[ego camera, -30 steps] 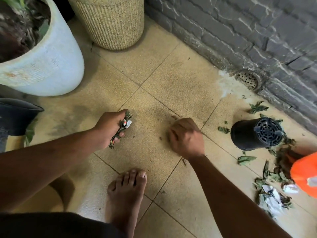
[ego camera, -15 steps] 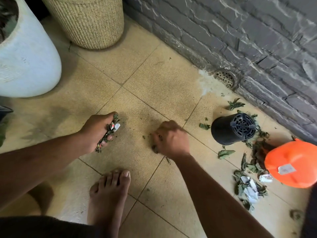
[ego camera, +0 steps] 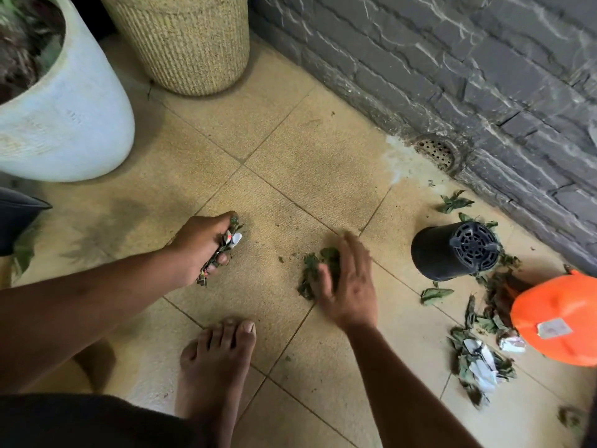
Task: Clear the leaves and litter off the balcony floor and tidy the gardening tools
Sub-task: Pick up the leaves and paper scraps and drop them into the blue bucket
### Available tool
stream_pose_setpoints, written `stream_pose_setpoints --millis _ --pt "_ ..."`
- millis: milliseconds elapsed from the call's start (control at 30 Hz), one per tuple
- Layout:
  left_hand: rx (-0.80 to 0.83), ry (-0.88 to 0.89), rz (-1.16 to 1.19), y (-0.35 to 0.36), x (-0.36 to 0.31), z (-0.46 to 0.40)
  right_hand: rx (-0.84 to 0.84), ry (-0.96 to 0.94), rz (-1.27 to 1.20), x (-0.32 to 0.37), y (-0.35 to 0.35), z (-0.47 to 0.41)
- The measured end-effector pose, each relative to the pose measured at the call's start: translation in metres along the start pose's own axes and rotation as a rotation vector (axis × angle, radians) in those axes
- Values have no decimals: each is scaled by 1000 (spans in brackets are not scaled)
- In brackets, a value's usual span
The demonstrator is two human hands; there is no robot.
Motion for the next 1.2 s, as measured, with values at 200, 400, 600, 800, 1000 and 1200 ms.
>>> stream_pose_setpoints --millis 200,400,600,800,1000,1200 --pt "-77 -96 -239 59 181 64 107 -198 245 42 33 -8" --pt "-135 -139 -247 49 162 58 -11 -222 430 45 11 -49" --pt "-122 -116 -240 51 162 57 -181 -204 340 8 -23 -79" --pt "-84 -174 -225 66 161 55 -59 -290 378 10 -14 -70" --pt "-161 -228 -176 71 155 48 -3 -165 300 27 1 -51" --pt "-242 -274 -201 107 127 43 -47 743 -996 57 -10 12"
Point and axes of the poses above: each hand's wrist, its own z-axis away from the middle knuckle, its own y-axis out of the palm, x = y × z, the point moved 2 cm from there along -z, towards the middle knuckle, and after that the axes turned 14 degrees about x, right-handed, at the moved point
